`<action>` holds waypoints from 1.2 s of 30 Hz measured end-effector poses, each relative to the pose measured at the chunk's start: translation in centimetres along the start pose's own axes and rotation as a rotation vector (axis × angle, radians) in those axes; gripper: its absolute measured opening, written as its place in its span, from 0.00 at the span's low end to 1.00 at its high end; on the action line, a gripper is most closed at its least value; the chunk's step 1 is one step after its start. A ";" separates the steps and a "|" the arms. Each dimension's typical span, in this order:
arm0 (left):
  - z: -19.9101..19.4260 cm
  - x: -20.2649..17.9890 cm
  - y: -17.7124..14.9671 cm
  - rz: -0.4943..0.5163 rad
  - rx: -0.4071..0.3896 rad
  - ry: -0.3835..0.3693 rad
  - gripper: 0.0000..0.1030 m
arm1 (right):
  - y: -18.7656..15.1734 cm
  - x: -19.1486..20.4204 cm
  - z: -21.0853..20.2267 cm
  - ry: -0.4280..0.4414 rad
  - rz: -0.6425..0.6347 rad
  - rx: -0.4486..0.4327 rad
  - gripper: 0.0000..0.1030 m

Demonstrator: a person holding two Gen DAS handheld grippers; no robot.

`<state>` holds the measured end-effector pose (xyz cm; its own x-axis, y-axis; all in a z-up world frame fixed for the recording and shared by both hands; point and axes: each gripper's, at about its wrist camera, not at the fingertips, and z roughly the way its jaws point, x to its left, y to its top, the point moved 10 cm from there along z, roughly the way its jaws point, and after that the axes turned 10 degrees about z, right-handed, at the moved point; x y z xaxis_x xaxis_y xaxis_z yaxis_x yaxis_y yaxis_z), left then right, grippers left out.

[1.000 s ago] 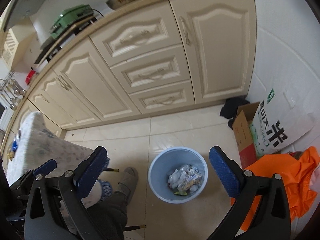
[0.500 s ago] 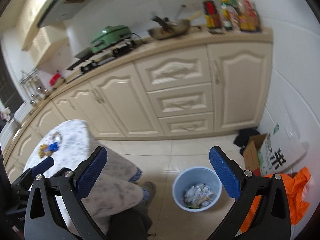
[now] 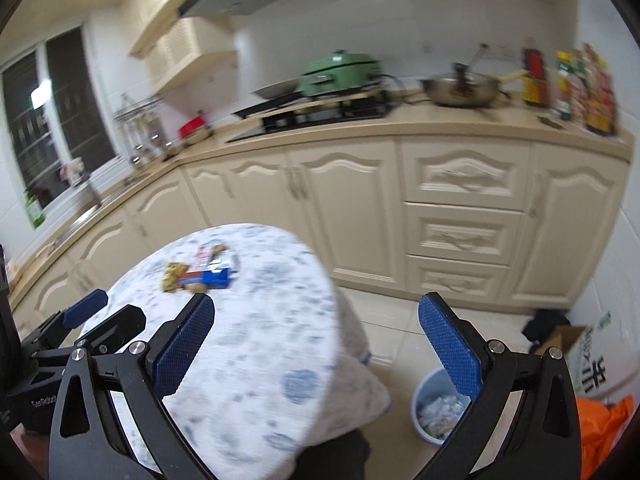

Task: Collect trash
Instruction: 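Move both tools back over the table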

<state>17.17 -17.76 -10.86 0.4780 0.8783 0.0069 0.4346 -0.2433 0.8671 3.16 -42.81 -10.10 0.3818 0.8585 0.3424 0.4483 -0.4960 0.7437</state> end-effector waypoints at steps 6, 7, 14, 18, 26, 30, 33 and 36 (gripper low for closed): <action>-2.6 4.8 -2.3 -0.028 0.014 0.112 0.99 | -1.3 6.6 2.9 0.073 -0.093 0.047 1.00; -2.9 5.7 -2.7 -0.038 0.022 0.127 0.99 | -1.6 7.5 3.5 0.081 -0.105 0.056 1.00; -2.9 9.7 -3.6 -0.080 0.062 0.209 0.99 | -3.9 13.0 8.5 0.125 -0.168 0.138 1.00; -0.3 11.5 -2.7 -0.086 0.091 0.236 0.99 | -5.1 14.6 11.4 0.121 -0.184 0.183 1.00; 9.1 17.1 -1.6 -0.088 0.198 0.255 0.99 | -7.1 15.5 18.2 0.077 -0.178 0.296 1.00; 12.9 18.9 -1.7 -0.084 0.239 0.251 0.99 | -7.7 15.9 20.9 0.076 -0.163 0.338 0.97; 15.7 20.4 -1.8 -0.078 0.269 0.244 0.99 | -8.7 16.0 23.2 0.074 -0.152 0.384 0.85; 17.3 21.1 -2.2 -0.075 0.293 0.236 0.99 | -9.5 16.4 24.7 0.071 -0.160 0.409 0.72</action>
<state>39.50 -5.84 -21.25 0.2630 0.9603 0.0928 0.6777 -0.2523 0.6907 25.08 -27.25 -25.77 0.2316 0.9283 0.2910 0.7854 -0.3549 0.5072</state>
